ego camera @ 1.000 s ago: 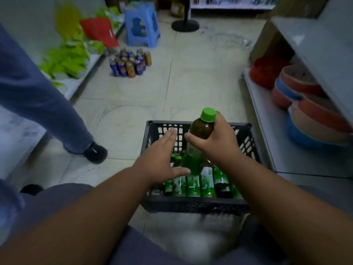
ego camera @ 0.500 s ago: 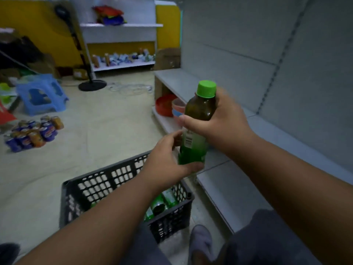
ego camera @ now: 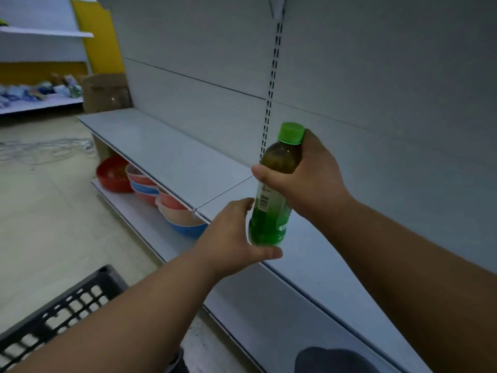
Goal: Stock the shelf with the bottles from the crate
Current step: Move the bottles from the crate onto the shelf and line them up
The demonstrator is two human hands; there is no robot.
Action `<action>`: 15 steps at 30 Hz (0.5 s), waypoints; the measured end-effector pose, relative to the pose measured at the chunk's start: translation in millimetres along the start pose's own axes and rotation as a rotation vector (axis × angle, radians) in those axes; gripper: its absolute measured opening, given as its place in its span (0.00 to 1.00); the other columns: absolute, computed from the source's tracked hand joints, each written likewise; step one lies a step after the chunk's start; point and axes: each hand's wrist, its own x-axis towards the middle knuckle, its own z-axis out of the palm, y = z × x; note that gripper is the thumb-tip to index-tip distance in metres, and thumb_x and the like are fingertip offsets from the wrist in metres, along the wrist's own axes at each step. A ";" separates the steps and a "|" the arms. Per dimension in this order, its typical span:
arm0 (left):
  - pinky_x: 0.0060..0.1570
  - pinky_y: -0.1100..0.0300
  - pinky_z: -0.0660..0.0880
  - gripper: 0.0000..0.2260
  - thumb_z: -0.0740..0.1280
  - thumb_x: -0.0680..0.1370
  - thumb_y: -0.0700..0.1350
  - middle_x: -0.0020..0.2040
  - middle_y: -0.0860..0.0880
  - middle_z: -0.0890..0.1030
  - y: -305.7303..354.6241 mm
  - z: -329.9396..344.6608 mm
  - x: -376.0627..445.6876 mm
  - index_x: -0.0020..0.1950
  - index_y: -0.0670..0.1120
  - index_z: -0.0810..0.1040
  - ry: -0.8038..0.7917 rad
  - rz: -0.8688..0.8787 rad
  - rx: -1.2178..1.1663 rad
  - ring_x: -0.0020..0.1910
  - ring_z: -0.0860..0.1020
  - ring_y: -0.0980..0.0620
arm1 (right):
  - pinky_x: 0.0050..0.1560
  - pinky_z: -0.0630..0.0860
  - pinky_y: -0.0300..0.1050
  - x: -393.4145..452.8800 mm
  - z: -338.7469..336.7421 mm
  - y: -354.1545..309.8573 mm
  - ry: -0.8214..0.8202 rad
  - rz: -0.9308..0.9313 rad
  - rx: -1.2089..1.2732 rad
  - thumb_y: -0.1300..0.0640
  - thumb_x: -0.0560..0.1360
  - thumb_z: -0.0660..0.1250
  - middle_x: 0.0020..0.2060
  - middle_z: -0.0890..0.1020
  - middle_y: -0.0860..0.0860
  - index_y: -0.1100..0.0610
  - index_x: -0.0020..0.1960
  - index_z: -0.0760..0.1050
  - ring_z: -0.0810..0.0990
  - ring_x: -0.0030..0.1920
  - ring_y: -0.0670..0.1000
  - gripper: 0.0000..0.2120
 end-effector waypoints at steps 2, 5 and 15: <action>0.68 0.53 0.70 0.51 0.78 0.61 0.68 0.74 0.54 0.68 -9.8 11.2 31.3 0.77 0.53 0.60 -0.023 0.013 0.070 0.70 0.69 0.54 | 0.42 0.72 0.33 20.3 9.7 22.6 0.012 0.040 0.004 0.45 0.67 0.79 0.44 0.76 0.39 0.45 0.56 0.70 0.76 0.43 0.37 0.24; 0.70 0.50 0.69 0.52 0.77 0.61 0.68 0.75 0.51 0.66 -26.6 28.6 74.2 0.78 0.51 0.60 -0.056 -0.021 0.127 0.72 0.68 0.51 | 0.41 0.72 0.34 45.9 27.7 54.3 0.030 0.087 0.002 0.46 0.67 0.80 0.43 0.76 0.40 0.46 0.54 0.69 0.76 0.42 0.38 0.23; 0.79 0.48 0.47 0.62 0.50 0.61 0.83 0.83 0.44 0.46 -92.8 64.6 126.0 0.82 0.43 0.45 -0.175 0.006 0.600 0.81 0.44 0.47 | 0.42 0.69 0.30 54.5 68.4 108.9 0.025 0.219 0.032 0.46 0.65 0.81 0.46 0.75 0.36 0.41 0.59 0.64 0.75 0.44 0.36 0.31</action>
